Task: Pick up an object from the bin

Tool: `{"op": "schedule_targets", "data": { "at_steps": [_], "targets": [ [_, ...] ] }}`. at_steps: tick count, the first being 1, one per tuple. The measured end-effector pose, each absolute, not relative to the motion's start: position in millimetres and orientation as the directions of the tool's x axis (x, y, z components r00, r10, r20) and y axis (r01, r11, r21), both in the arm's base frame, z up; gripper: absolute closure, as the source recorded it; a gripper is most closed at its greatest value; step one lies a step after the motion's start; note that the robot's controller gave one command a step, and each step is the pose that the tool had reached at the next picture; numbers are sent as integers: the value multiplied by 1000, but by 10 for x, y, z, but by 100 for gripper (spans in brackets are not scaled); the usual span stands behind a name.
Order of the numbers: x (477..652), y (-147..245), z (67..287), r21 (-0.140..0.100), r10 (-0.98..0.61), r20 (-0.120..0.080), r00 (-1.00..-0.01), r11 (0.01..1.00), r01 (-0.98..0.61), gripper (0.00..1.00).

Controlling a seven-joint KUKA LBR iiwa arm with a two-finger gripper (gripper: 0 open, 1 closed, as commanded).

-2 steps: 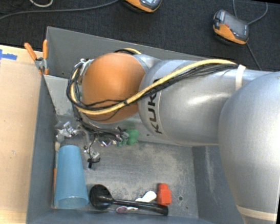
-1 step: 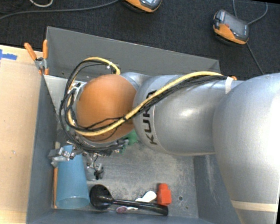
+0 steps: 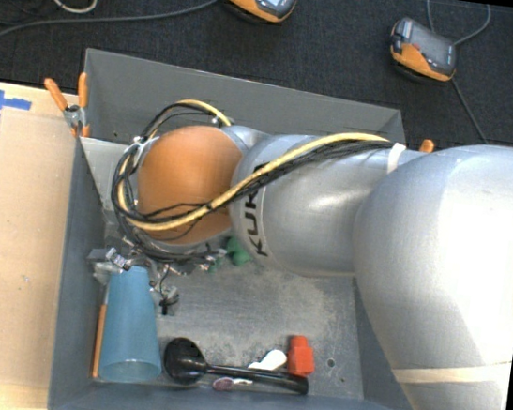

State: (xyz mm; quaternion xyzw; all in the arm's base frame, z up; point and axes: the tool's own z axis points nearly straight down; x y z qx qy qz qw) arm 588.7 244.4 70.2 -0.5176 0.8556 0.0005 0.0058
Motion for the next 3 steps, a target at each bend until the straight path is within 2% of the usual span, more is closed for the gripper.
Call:
{"op": "schedule_targets", "data": {
  "at_steps": [1, 2, 3],
  "targets": [
    [5555, 2470, 751, -19, -1000, -14, 11, -11, -1000, 100],
    [5556, 2468, 750, -19, -1000, -14, 10, -10, -1000, 100],
    [5530, 2468, 861, -11, -1000, -12, 7, -7, -1000, 100]
  ]
}}
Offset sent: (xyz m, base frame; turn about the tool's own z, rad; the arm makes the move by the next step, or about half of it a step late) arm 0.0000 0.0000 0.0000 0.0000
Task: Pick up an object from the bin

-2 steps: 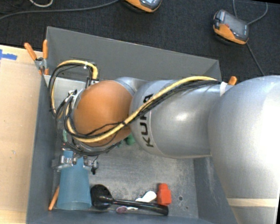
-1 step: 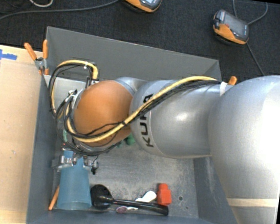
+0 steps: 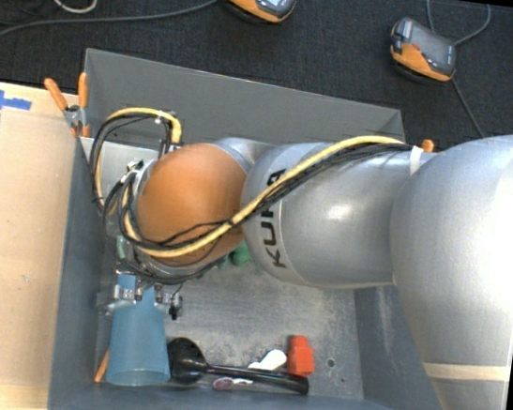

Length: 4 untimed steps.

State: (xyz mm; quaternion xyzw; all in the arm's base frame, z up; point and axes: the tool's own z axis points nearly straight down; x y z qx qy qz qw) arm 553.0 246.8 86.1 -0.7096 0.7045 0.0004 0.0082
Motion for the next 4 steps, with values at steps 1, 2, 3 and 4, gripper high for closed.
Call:
{"op": "schedule_targets", "data": {
  "at_steps": [1, 2, 3, 4],
  "targets": [
    [5527, 2473, 991, -10, -1000, -11, 9, -9, -1000, 100],
    [5523, 2479, 1058, -9, -1000, -12, 6, -6, -1000, 100],
    [5521, 2481, 1121, -7, -1000, -14, -1, 1, -1000, 100],
    [5495, 2481, 1425, 1, -1000, -11, 0, 0, -1000, 100]
  ]
}}
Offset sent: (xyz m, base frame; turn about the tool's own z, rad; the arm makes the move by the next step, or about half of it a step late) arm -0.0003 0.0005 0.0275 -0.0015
